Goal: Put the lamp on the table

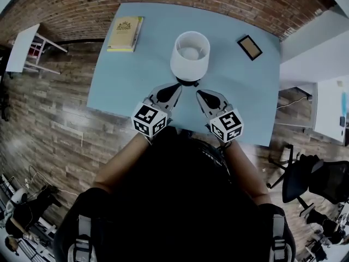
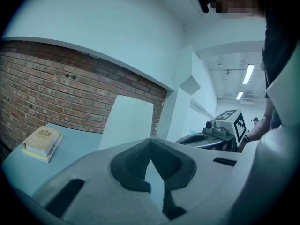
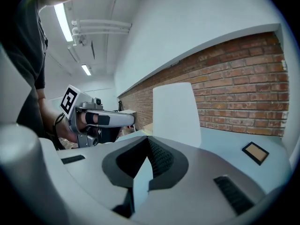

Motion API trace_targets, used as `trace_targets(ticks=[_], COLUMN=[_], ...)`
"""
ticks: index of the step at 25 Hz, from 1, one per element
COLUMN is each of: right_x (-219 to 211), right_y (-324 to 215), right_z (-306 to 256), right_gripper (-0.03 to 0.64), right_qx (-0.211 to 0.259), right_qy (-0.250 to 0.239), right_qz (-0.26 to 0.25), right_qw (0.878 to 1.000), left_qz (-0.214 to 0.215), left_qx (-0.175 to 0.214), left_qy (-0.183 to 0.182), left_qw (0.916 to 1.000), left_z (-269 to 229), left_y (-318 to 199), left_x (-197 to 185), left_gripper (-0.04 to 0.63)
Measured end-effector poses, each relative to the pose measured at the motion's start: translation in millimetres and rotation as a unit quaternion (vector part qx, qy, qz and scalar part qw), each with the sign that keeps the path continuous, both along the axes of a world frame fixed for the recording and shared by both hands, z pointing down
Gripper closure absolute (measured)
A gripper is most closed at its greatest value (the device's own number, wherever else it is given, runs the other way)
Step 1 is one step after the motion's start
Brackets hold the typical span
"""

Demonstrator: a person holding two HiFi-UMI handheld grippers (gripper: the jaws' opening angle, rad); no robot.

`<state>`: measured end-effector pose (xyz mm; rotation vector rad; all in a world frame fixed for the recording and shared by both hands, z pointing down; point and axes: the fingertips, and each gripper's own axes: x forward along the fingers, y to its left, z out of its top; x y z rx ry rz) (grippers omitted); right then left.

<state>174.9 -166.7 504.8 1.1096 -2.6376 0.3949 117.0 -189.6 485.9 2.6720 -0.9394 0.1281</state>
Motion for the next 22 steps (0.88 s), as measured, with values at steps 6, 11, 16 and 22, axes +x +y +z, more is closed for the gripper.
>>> trace_targets(ticks=[6, 11, 16, 22], right_x=[2, -11, -34, -64], right_y=[6, 8, 16, 40], right_z=[-24, -45, -46, -58], right_gripper=[0.601, 0.601, 0.601, 0.601], right_qx=[0.022, 0.037, 0.034, 0.046], right_qy=[0.004, 0.0, -0.003, 0.006], right_qz=[-0.004, 0.004, 0.025, 0.061], right_qw=[1.0, 0.999, 0.999, 0.997], left_qz=[0.013, 0.029, 0.053, 0.085], left_qx=[0.012, 0.017, 0.026, 0.04], left_qy=[-0.009, -0.003, 0.001, 0.001], left_qw=[0.9998, 0.9994, 0.9982, 0.9956], left_z=[-10, -13, -19, -26], left_y=[10, 10, 17, 51], left_x=[-2, -12, -30, -77], left_gripper=[0.586, 0.586, 0.586, 0.586])
